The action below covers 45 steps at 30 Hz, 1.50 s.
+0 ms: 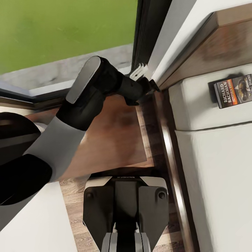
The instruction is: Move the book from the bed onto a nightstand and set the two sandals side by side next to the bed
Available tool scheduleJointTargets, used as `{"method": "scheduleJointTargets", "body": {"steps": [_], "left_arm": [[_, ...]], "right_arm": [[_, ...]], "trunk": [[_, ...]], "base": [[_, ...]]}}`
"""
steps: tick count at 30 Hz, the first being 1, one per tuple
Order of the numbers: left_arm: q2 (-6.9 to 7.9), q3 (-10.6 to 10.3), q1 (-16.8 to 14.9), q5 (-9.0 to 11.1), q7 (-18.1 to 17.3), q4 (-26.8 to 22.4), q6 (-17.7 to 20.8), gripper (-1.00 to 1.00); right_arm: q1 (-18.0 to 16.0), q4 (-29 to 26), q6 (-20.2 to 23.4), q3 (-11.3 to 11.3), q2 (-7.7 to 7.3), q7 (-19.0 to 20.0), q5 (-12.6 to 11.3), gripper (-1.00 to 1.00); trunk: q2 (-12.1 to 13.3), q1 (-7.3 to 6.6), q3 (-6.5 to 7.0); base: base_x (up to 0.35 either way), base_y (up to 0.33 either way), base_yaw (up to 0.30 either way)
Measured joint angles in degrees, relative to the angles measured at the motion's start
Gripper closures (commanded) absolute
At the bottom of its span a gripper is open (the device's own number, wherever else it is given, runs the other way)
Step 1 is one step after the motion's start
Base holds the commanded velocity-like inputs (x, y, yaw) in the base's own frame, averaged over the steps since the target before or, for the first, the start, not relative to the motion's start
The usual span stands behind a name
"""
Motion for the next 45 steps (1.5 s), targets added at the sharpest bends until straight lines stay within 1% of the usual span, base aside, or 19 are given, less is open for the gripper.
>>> {"method": "scheduleJointTargets", "body": {"steps": [1, 4, 6, 7, 9, 10, 11, 12, 13, 14, 16, 17, 18, 19, 21, 22, 23, 32, 45], "left_arm": [[-0.09, -1.02, -0.16, 0.04, -1.31, 0.85, -0.61, -1.00], [-0.16, -2.06, -0.31, 0.08, -2.68, 1.62, -1.30, -1.00], [-0.23, -3.94, -0.52, 0.21, -5.10, 2.80, -2.66, -1.00], [-0.23, -3.97, -0.52, 0.21, -5.14, 2.82, -2.68, -1.00], [-0.23, -5.84, -0.50, 0.34, -7.07, 3.60, -4.11, -1.00], [-0.23, -5.87, -0.50, 0.33, -7.10, 3.61, -4.13, -1.00], [-0.23, -6.87, -0.39, 0.42, -7.90, 3.83, -4.96, -1.00], [-0.23, -6.91, -0.39, 0.42, -7.92, 3.84, -4.99, -1.00], [-0.23, -7.99, -0.21, 0.53, -8.63, 3.99, -5.96, -1.00], [-0.23, -8.03, -0.21, 0.53, -8.65, 3.99, -6.00, -1.00], [-0.23, -10.51, 0.40, 0.90, -9.93, 4.12, -8.31, -1.00], [-0.23, -10.55, 0.40, 0.90, -9.95, 4.13, -8.35, -1.00], [-0.23, -11.77, 0.71, 1.10, -10.54, 4.16, -9.51, -1.00], [-0.23, -11.80, 0.72, 1.09, -10.56, 4.16, -9.55, -1.00], [-0.23, -13.94, 1.26, 1.44, -11.68, 4.12, -11.60, -1.00], [-0.23, -13.97, 1.26, 1.44, -11.70, 4.12, -11.63, -1.00], [-0.23, -14.77, 1.46, 1.57, -12.16, 3.92, -12.43, -1.00], [-0.23, -17.09, 2.87, 1.93, -13.26, 0.77, -14.78, -1.00], [-0.23, -18.02, 4.53, 2.02, -13.16, -3.08, -15.71, -1.00]], "right_arm": [[0.02, 0.00, -0.02, -0.07, -0.02, 0.01, -0.07, -1.00], [0.03, 0.00, -0.04, -0.16, -0.04, 0.01, -0.20, -1.00], [0.07, 0.00, -0.08, -0.29, -0.06, 0.00, -0.61, -1.00], [0.07, 0.00, -0.08, -0.29, -0.06, 0.00, -0.62, -1.00], [0.14, 0.00, -0.11, -0.37, -0.08, -0.01, -1.19, -1.00], [0.14, 0.00, -0.11, -0.37, -0.08, -0.01, -1.20, -1.00], [0.18, 0.00, -0.13, -0.40, -0.08, 0.00, -1.48, -1.00], [0.19, 0.00, -0.13, -0.40, -0.08, 0.00, -1.49, -1.00], [0.22, 0.00, -0.14, -0.42, -0.09, 0.00, -1.72, -1.00], [0.25, 0.00, -0.15, -0.44, -0.09, 0.00, -1.94, -1.00], [0.29, 0.00, -0.16, -0.46, -0.08, 0.00, -2.12, -1.00], [0.29, 0.01, -0.16, -0.46, -0.08, 0.00, -2.12, -1.00], [0.32, 0.00, -0.18, -0.47, -0.06, 0.01, -2.25, -1.00], [0.32, 0.00, -0.18, -0.47, -0.06, 0.00, -2.26, -1.00], [0.36, 0.00, -0.22, -0.49, -0.05, 0.01, -2.45, -1.00], [0.36, 0.00, -0.22, -0.49, -0.05, 0.01, -2.46, -1.00], [0.38, 0.00, -0.23, -0.50, -0.04, 0.01, -2.53, -1.00], [0.48, 0.01, -0.53, -0.46, 0.10, 0.01, -2.67, -1.00], [0.57, 0.01, -0.91, -0.44, 0.22, 0.06, -2.76, -1.00]], "trunk": [[0.00, 0.00, -0.01], [0.00, 0.00, -0.02], [0.00, 0.00, -0.02], [0.00, 0.00, -0.03], [0.00, 0.00, -0.03], [0.00, 0.00, -0.03], [0.00, 0.00, -0.03], [0.00, 0.00, -0.04], [0.00, 0.00, -0.04], [0.00, 0.00, -0.04], [0.00, 0.00, -0.04], [0.00, 0.00, -0.04], [0.00, 0.00, -0.04], [0.00, 0.00, -0.04], [0.00, 0.00, -0.04], [0.00, 0.00, -0.04], [0.00, 0.00, -0.04], [0.00, 0.00, -0.04], [0.00, 0.00, -0.05]], "base": [[0.000, 0.000, 0.000], [0.000, 0.000, 0.000], [0.000, 0.000, 0.000], [0.000, 0.000, 0.000], [0.000, 0.000, 0.000], [0.000, 0.000, 0.000], [0.000, 0.000, 0.000], [0.000, 0.000, 0.000], [0.000, 0.000, 0.000], [0.000, 0.000, 0.000], [0.000, 0.000, 0.000], [0.000, 0.000, 0.000], [0.000, 0.000, 0.000], [0.000, 0.000, 0.000], [0.000, 0.000, 0.000], [0.000, 0.000, 0.000], [0.000, 0.000, 0.000], [0.000, 0.000, 0.000], [0.000, 0.000, 0.000]]}}
